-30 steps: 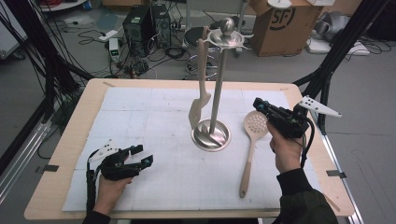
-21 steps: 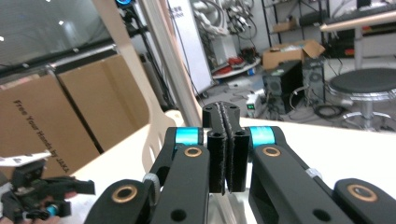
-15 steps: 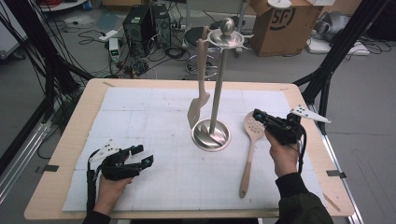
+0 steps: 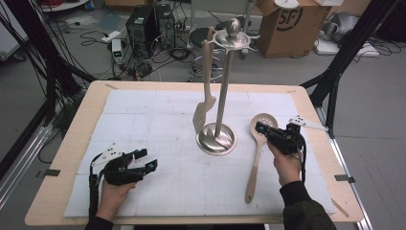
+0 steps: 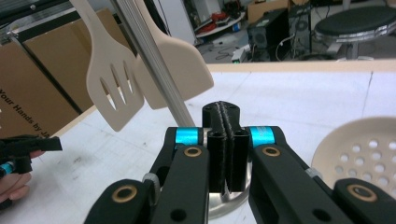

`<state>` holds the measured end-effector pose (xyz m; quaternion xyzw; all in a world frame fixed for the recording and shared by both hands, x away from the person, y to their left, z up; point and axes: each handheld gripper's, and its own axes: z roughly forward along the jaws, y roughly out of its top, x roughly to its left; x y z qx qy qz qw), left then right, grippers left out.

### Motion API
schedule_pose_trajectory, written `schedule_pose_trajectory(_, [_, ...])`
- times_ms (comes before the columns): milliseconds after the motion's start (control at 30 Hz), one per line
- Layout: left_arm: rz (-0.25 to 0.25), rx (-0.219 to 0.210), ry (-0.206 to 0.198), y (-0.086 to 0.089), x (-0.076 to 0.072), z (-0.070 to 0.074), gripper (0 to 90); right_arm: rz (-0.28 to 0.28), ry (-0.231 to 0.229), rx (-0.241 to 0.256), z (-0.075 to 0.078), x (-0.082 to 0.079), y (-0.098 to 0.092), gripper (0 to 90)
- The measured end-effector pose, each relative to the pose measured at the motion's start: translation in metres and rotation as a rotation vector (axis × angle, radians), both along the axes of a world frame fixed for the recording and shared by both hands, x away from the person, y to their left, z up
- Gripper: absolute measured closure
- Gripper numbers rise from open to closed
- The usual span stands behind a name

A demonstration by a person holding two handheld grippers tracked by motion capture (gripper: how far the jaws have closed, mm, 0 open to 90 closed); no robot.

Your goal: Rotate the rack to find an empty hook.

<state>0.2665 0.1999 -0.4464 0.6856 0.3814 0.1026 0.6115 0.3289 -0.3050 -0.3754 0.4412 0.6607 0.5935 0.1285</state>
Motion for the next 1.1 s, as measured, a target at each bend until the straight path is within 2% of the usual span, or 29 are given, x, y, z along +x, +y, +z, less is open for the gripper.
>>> schedule_pose_trajectory(67, [0.000,0.000,0.000,0.000,0.000,0.000,29.4,0.000,0.033,0.014,-0.005,0.000,-0.001,90.0])
schedule_pose_trajectory(200, [0.001,0.001,-0.001,0.000,0.000,0.000,29.4,-0.002,0.093,0.004,-0.015,0.002,0.000,90.0])
schedule_pose_trajectory(500, [-0.001,0.000,-0.002,0.000,0.000,0.000,29.4,-0.017,0.161,-0.028,-0.033,0.008,-0.001,90.0])
schedule_pose_trajectory(633, [-0.001,-0.003,0.000,0.000,0.000,0.000,29.5,-0.011,0.207,-0.063,-0.039,0.012,0.003,90.0])
schedule_pose_trajectory(733, [0.003,-0.004,0.000,0.001,0.000,0.000,29.4,-0.005,0.222,-0.083,-0.044,0.014,0.006,90.0])
schedule_pose_trajectory(1100, [0.002,-0.004,0.000,0.001,0.000,0.000,29.5,-0.013,0.349,-0.167,-0.061,0.026,0.012,90.0])
